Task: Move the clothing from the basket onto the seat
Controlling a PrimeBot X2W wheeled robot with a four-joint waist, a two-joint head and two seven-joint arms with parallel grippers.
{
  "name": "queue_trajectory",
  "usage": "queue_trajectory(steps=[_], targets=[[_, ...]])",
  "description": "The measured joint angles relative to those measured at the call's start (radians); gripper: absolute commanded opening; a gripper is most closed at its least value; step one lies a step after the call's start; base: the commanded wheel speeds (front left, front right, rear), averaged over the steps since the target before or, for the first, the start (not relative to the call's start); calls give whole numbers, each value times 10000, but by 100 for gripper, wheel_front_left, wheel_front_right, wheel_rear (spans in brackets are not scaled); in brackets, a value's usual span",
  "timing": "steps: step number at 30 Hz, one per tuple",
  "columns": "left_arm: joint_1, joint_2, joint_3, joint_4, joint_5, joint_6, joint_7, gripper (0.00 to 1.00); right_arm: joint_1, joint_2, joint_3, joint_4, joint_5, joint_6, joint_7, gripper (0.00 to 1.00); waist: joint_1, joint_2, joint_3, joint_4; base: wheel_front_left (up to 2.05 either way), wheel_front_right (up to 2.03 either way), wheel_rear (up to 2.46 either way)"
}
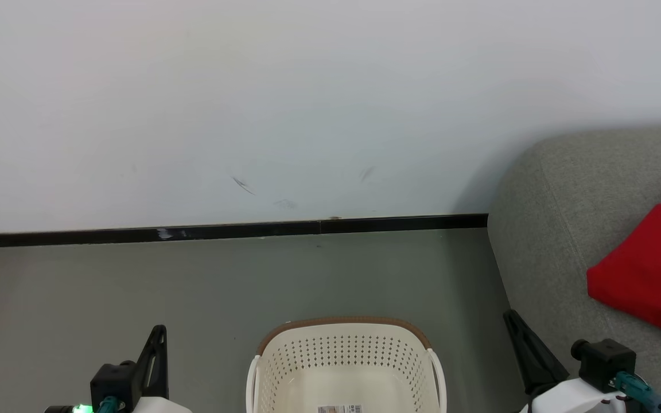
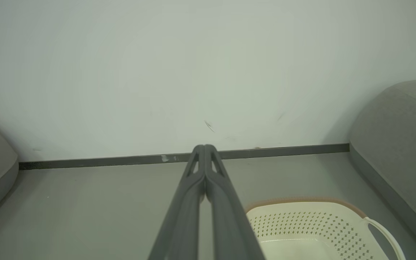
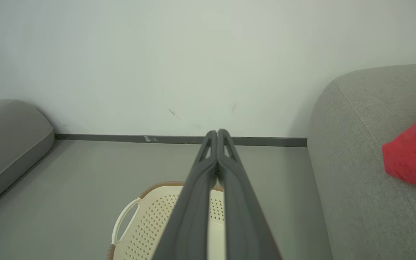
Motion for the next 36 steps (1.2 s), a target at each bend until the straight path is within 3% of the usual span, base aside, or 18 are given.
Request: queue_trajectory(steps=[9,18,36], targets=[[-29,-44,525,270,-897,-282,466,0,136,-2,105,-184,907,0,0,0,0,0,12,-35,0,0,0],[-132,-146,815,334,-2291,-543,884,0,230,-2,67,-303,2627,0,107,0,7,0,26,-103,0,0,0],[-132,-314,1442,201,-4742,-1187,1678,0,176,-125,-324,-165,5743,0,844,0,159,0,-55,-236,0,0,0]])
